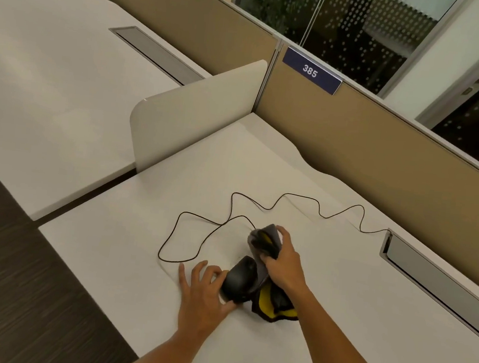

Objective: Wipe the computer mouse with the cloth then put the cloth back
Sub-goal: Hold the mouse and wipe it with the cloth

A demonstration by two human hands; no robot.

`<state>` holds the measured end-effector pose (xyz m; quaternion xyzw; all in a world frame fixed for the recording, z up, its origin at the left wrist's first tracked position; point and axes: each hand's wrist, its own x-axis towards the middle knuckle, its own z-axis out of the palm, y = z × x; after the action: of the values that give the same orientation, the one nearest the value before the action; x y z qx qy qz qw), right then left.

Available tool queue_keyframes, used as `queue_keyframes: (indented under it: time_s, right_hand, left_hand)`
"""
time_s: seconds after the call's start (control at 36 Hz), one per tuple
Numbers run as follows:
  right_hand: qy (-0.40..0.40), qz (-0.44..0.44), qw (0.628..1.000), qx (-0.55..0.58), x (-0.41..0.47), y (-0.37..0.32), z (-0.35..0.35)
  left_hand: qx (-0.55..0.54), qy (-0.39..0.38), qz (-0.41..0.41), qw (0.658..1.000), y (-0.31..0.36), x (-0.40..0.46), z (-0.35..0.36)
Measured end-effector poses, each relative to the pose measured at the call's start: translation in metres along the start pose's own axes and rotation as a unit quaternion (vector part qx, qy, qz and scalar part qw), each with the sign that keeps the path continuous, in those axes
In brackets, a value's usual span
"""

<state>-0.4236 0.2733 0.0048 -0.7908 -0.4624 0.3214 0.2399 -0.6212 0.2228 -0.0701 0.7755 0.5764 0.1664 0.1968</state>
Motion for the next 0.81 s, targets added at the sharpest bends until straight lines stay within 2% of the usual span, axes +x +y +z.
queue_keyframes:
  time_s: [0.19,0.42,0.69,0.75,0.81]
  right_hand:
    - [-0.044,-0.027,0.993,-0.103,0.009,-0.010,0.010]
    - [-0.151,-0.066,0.969,-0.184,0.019,-0.020,-0.002]
    - [-0.241,-0.117,0.951,-0.157,0.012,-0.026,-0.005]
    - [-0.264,-0.128,0.948,-0.124,0.010,-0.026,-0.007]
    - [-0.269,-0.133,0.953,-0.043,0.007,-0.024,-0.011]
  left_hand:
    - [-0.004,0.006,0.000,1.000,0.000,0.000,-0.001]
    - [0.014,-0.003,-0.004,1.000,-0.001,0.001,0.002]
    - [0.015,0.004,-0.006,1.000,0.002,0.001,-0.001]
    - [0.010,0.008,-0.004,1.000,0.002,0.001,-0.001]
    - [0.005,0.010,-0.003,1.000,0.002,0.001,-0.001]
